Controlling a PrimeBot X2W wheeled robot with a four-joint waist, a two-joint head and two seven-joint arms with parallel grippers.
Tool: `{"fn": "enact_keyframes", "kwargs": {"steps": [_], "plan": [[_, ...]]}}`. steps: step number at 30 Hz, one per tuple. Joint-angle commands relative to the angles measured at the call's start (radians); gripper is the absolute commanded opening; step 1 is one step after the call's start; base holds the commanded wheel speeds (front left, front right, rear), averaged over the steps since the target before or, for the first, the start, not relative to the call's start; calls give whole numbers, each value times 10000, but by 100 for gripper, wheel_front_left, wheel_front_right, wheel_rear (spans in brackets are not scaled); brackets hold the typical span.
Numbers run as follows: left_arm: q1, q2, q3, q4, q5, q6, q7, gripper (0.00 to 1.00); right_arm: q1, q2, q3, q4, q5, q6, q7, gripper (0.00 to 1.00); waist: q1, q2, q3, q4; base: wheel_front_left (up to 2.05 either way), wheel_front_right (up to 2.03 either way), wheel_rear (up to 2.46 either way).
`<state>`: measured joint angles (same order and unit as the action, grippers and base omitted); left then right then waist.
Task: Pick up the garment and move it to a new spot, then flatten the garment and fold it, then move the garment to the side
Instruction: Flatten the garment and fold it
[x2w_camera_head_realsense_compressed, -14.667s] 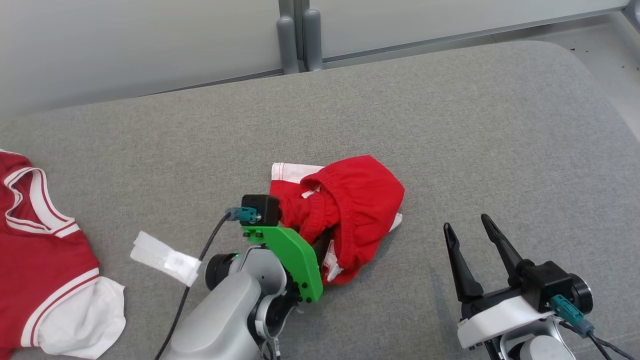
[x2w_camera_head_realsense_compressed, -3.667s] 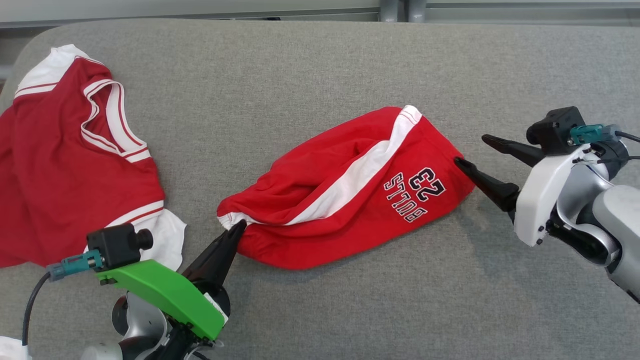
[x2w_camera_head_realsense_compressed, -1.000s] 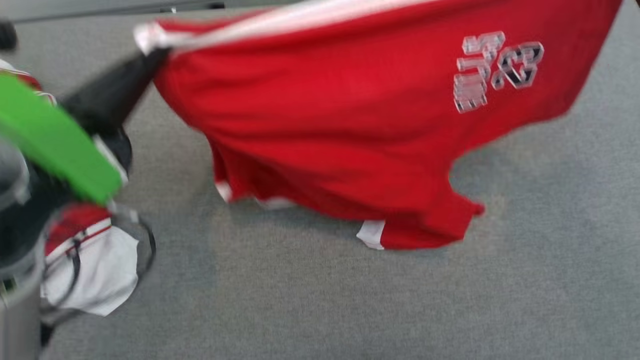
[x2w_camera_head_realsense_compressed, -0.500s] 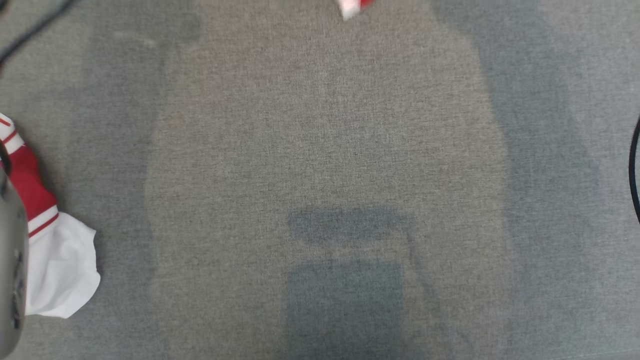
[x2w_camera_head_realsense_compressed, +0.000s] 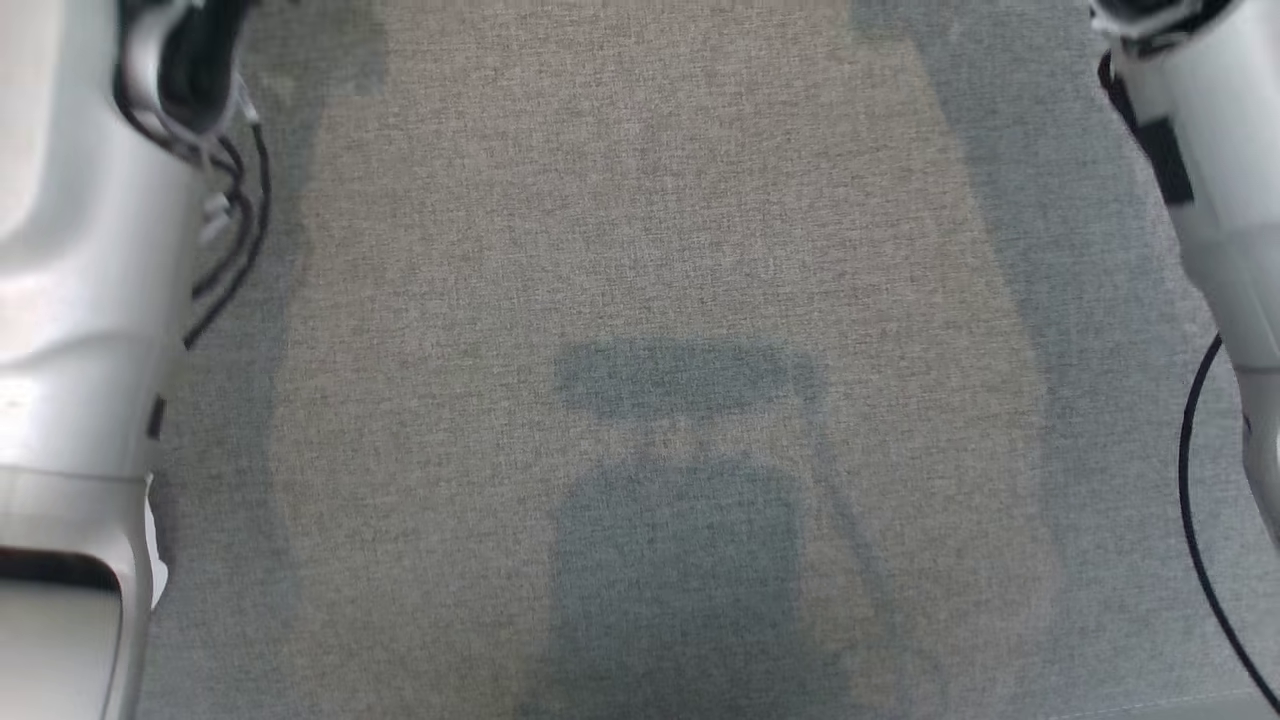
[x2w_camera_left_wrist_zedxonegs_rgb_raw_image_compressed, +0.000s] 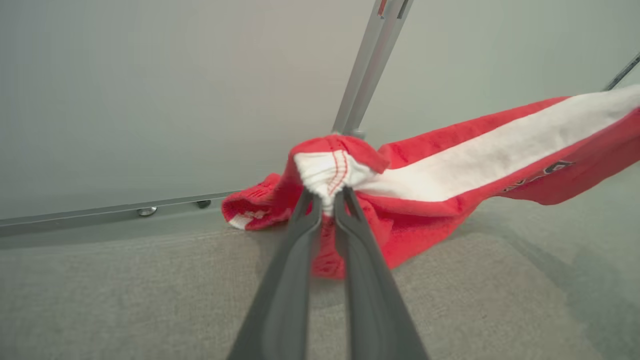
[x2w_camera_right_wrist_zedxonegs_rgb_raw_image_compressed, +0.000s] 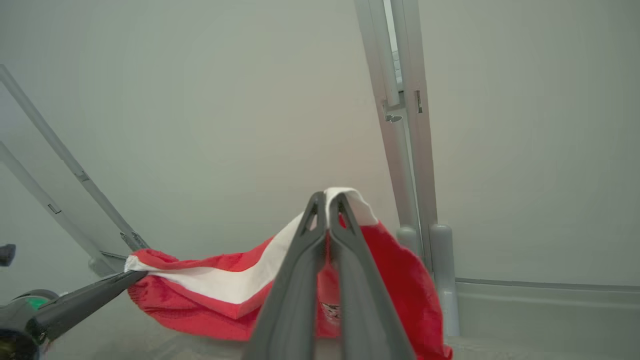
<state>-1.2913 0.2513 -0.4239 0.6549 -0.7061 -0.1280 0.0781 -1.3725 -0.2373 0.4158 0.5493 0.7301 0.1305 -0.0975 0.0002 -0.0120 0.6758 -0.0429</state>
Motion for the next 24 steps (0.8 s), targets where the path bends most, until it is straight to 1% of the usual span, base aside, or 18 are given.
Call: {"fn": "enact_keyframes", "kwargs": {"steps": [1,5,8,9,10,12,14,15,16,20,22,24], "plan": [[624,164,-252,-240,-416,-32,-236,0,687,-318,114,-386,417,2,-229,0,-2,120,-389,-10,0,0,0],[2401,594,-930,-752,-1276,-35,-727,0,2698,-1188,415,-1225,1172,4,-706,0,-2,120,-993,86,0,0,0],[3557,861,-1314,-1191,-1720,-37,-1089,0,4110,-1866,369,-1836,1674,2,-1015,0,-2,120,-1651,193,0,0,0],[4355,1019,-1494,-1529,-1992,-37,-1248,0,5091,-2286,398,-2223,1836,2,-1109,0,-2,120,-2083,235,0,0,0],[4714,1101,-1487,-1707,-2133,-25,-1354,0,5518,-2488,383,-2415,1870,2,-1137,0,-2,120,-2262,248,0,0,0],[5479,1160,-1603,-2075,-2213,-16,-1538,0,6505,-2815,487,-2791,2052,1,-1087,0,-2,120,-2683,326,0,0,0],[6269,1196,-1722,-2517,-2333,-10,-1717,0,7491,-3152,337,-3104,2369,1,-1077,0,-2,120,-3061,402,0,0,0],[6269,1196,-1722,-2517,-2333,-10,-1717,0,7491,-3152,337,-3104,2369,1,-1077,0,-2,120,-3061,402,0,0,0],[6670,1217,-1838,-2755,-2316,5,-1772,0,8022,-3337,343,-3295,2467,-1,-1036,0,-2,120,-3258,455,0,0,0],[8345,1359,-2069,-3937,-2417,347,-2041,0,10203,-3837,264,-4166,3053,1,-977,0,-2,120,-3840,556,0,0,0],[9248,1367,-2085,-4623,-2598,593,-2243,0,11242,-4085,209,-4709,3370,1,-930,0,-2,120,-4029,560,0,0,0],[10135,1481,-2154,-5308,-2643,931,-2381,0,12240,-4337,-65,-5185,3666,1,-1011,0,-2,120,-4151,527,0,0,0]]}}
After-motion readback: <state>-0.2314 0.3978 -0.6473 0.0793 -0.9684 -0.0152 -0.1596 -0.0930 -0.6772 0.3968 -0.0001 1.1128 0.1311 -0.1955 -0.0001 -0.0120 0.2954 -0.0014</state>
